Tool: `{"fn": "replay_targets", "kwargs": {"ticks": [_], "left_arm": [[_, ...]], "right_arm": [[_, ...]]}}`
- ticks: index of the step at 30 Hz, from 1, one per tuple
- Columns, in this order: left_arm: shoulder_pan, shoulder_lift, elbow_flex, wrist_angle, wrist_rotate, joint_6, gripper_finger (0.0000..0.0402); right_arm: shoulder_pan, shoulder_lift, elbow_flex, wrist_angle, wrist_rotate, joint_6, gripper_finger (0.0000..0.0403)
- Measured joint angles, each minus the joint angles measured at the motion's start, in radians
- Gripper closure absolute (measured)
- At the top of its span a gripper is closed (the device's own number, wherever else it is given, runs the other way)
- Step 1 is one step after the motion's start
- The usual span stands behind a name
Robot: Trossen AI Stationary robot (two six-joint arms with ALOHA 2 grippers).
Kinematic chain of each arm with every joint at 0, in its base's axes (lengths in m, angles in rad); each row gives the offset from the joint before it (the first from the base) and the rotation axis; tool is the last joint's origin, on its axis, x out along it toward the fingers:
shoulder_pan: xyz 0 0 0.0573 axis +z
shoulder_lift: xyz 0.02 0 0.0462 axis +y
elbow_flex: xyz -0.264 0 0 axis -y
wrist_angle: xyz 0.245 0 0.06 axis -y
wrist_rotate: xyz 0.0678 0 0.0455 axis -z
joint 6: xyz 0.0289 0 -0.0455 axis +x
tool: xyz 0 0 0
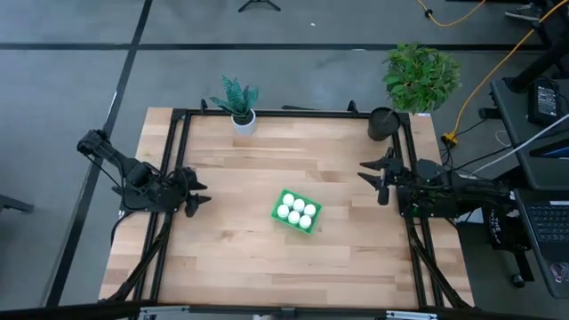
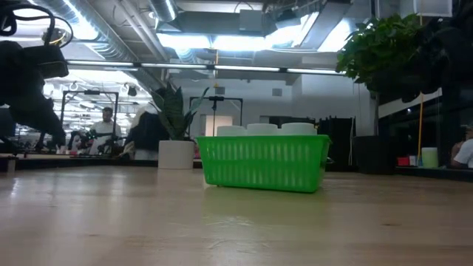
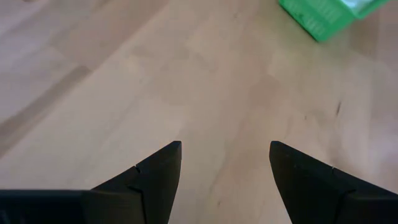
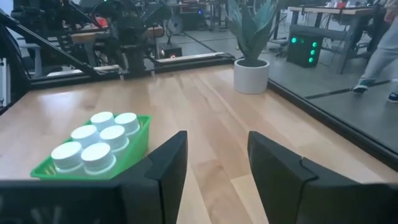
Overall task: Pick and place pill bottles into a basket
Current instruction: Return to Home Position
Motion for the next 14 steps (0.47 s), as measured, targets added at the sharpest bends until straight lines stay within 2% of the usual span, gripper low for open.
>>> {"fn": "replay_targets", "kwargs": {"ticks": [5,14], "left_arm": [[0.000,0.000,0.000,0.000,0.051,0.000,0.0164],[0.000,0.000,0.000,0.000,0.067,0.000,0.0164]], "right_arm": [[0.000,0.000,0.000,-0.010,-0.002,-0.001,0.0232],[0.000,0.000,0.000,-0.009,-0.002,0.053,0.0232]]}}
